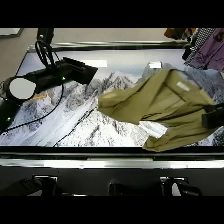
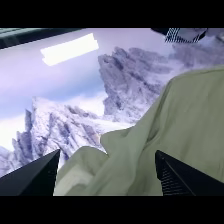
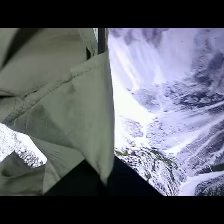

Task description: Fold the clothes and pants, and hang the long-sleeved shirts on hangers.

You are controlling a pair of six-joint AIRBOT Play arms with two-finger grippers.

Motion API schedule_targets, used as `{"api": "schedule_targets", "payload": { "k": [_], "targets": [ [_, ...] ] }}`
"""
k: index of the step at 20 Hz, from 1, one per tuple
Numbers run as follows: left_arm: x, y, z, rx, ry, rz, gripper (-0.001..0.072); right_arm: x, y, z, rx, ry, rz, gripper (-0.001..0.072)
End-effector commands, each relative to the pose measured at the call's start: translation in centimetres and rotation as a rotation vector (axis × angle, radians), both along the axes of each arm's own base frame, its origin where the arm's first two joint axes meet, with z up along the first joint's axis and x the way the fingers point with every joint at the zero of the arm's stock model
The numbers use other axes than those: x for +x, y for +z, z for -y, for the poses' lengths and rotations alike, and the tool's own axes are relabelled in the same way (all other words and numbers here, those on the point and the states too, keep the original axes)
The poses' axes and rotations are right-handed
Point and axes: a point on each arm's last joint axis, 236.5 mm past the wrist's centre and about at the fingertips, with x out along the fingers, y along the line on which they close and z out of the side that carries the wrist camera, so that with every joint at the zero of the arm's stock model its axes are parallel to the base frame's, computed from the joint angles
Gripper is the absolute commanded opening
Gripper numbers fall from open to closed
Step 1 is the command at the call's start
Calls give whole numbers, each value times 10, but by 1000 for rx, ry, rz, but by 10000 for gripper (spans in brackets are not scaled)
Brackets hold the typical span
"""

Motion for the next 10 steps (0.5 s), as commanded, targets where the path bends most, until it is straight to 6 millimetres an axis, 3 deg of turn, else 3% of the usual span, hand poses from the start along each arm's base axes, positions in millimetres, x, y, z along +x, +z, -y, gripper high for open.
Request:
{"api": "schedule_targets", "payload": {
  "k": [1, 5, 10],
  "targets": [
    [-6, 6, 10, -39, -4, -9, 683, -2, 40, 34, 25, -237, 190, 18],
    [-16, 6, 24, -39, -38, -10, 682, -9, 107, 96, -59, -506, 447, 16],
    [-19, 6, 29, -38, -49, -11, 682, -26, 185, 152, -157, -758, 656, 16]
  ]
}}
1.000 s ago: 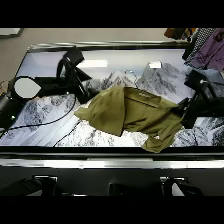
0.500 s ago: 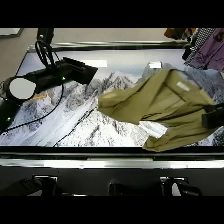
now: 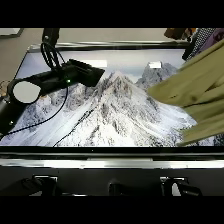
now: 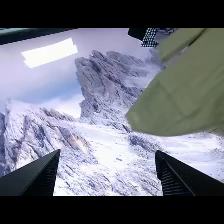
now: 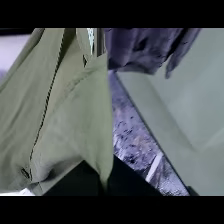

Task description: Fold the clothes and pants, and hang the long-sleeved shirts on hangers.

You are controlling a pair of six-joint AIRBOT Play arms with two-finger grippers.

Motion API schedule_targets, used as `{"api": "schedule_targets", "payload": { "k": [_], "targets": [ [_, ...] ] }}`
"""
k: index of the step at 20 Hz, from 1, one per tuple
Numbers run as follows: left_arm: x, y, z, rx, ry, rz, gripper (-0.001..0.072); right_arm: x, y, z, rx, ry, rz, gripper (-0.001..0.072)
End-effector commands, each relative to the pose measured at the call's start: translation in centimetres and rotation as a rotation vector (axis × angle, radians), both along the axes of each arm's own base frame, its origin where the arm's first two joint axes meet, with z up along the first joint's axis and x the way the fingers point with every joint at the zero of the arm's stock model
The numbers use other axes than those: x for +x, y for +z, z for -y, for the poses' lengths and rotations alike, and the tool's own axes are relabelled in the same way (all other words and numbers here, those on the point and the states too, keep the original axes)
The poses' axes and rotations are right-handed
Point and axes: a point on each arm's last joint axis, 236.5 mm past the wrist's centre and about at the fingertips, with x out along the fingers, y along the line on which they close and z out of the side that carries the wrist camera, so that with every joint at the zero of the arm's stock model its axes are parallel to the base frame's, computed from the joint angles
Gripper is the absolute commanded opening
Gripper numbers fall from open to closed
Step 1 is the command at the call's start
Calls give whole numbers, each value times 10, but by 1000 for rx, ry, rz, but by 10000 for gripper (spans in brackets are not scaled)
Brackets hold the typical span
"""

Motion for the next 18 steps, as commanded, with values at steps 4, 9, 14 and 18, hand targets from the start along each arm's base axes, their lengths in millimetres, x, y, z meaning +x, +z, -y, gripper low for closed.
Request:
{"api": "schedule_targets", "payload": {
  "k": [4, 9, 14, 18],
  "targets": [
    [-2, 1, 3, -3, -7, 1, 682, -20, 89, 78, -172, -388, 201, 16],
    [-2, 1, 3, -3, -7, 1, 682, 0, 111, 103, -175, -513, 272, 16],
    [-2, 1, 3, -2, -7, 1, 682, 4, 119, 151, -136, -617, 348, 16],
    [-2, 0, 3, -1, -6, -1, 682, -9, 142, 162, -183, -621, 411, 16]
  ]
}}
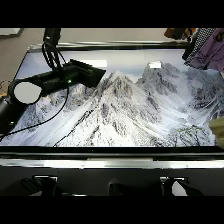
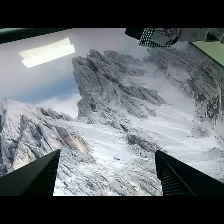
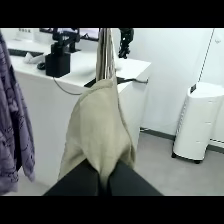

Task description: Fold the clothes and pants, and hang the long-sleeved shirts on hangers.

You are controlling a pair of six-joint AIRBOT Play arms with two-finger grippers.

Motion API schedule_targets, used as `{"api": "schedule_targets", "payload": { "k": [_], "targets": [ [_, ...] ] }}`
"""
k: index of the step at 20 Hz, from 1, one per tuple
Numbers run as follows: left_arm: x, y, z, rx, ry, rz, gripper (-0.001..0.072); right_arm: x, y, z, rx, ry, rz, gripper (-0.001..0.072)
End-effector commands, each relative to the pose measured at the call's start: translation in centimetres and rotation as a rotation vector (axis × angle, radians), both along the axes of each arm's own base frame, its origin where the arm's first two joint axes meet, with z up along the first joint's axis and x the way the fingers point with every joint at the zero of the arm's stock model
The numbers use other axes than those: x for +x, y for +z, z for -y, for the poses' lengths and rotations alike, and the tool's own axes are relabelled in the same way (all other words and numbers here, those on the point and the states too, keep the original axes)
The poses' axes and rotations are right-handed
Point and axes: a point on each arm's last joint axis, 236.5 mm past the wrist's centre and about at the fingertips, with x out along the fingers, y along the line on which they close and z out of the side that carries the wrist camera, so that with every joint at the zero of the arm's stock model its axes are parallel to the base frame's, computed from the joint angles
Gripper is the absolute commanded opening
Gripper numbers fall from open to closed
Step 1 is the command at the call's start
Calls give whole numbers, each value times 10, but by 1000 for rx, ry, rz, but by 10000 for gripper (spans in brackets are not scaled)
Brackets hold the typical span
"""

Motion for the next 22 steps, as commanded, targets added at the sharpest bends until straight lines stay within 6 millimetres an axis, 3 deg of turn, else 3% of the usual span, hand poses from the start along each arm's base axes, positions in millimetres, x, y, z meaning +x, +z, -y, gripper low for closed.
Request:
{"api": "schedule_targets", "payload": {
  "k": [1, 4, 11, 15, 18, 22],
  "targets": [
    [0, -1, 0, 0, 0, -1, 682, -6, 16, 10, -47, -13, 31, 16],
    [0, -1, 0, 0, 0, -1, 682, -16, 24, 16, -79, -47, 35, 16],
    [3, -7, 2, 6, 0, -12, 682, -75, 45, 54, -106, -146, 185, 16],
    [4, -10, 3, 8, 0, -17, 682, -101, 25, 84, -29, -201, 235, 16],
    [5, -13, 3, 11, 0, -24, 682, -97, 5, 99, 49, -178, 245, 16],
    [6, -14, 4, -10, 11, -47, 682, -85, -5, 99, 99, -135, 246, 19]
  ]
}}
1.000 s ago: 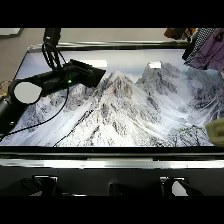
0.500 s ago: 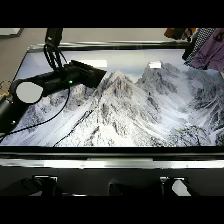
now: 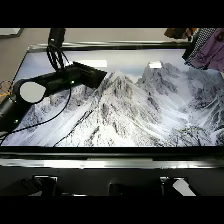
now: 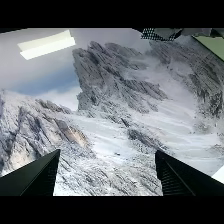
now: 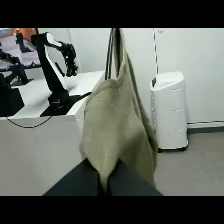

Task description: Fold the clothes and pants, and hang the long-sleeved shirts on hangers.

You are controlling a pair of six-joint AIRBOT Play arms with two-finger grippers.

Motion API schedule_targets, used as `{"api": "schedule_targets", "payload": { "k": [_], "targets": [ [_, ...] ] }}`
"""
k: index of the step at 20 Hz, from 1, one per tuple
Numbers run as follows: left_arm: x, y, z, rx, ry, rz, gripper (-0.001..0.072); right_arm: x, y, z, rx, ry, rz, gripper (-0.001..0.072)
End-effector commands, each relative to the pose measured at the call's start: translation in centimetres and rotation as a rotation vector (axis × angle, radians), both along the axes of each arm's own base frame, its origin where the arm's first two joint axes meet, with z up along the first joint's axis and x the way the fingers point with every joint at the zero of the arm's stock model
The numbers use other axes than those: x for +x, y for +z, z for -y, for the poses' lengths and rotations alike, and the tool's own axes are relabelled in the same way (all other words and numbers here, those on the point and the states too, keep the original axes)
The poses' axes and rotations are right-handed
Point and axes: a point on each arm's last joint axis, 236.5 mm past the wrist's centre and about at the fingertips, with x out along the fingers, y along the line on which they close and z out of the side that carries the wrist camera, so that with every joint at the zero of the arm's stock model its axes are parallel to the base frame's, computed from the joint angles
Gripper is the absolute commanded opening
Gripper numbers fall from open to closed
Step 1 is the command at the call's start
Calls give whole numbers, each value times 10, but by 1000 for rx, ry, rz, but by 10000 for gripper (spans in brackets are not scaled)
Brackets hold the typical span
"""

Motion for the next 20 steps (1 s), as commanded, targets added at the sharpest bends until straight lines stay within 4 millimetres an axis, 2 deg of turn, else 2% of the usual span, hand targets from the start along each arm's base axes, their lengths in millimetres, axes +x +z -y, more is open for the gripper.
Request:
{"api": "schedule_targets", "payload": {
  "k": [1, 3, 4, 5, 6, 8, 10, 12, 14, 15, 16, 17, 18, 19, 20],
  "targets": [
    [0, -1, 0, -8, 5, -10, 682, 9, -11, 2, 48, 48, 11, 20],
    [0, -1, 0, -8, 5, -10, 682, 10, -12, -4, 66, 68, 16, 34],
    [0, -1, 0, -9, 5, -10, 682, 9, -11, -10, 74, 80, 27, 169],
    [0, -1, 0, -9, 5, -10, 682, 6, -8, -16, 76, 84, 40, 389],
    [0, -1, 0, -9, 5, -10, 682, 0, -2, -23, 68, 82, 49, 519],
    [0, 1, 0, -26, 13, -23, 683, -16, 17, -42, 18, 72, 41, 534],
    [0, 6, -3, -54, 30, -34, 683, -43, 44, -69, -62, 40, 26, 607],
    [1, 13, -10, -88, 57, -49, 683, -71, 74, -102, -155, 15, 53, 608],
    [4, 23, -23, -129, 95, -61, 683, -82, 97, -130, -233, 49, 113, 608],
    [5, 29, -30, -145, 112, -60, 683, -77, 102, -139, -240, 104, 172, 607],
    [6, 34, -37, -150, 123, -49, 683, -60, 103, -145, -218, 203, 240, 596],
    [7, 39, -43, -156, 135, -39, 683, -32, 97, -150, -163, 331, 300, 588],
    [7, 43, -49, -159, 145, -32, 683, 5, 89, -158, -100, 489, 327, 557],
    [8, 48, -56, -164, 156, -23, 683, 50, 80, -174, -51, 681, 305, 524],
    [7, 53, -61, -167, 166, -15, 683, 87, 72, -194, -18, 866, 277, 522]
  ]
}}
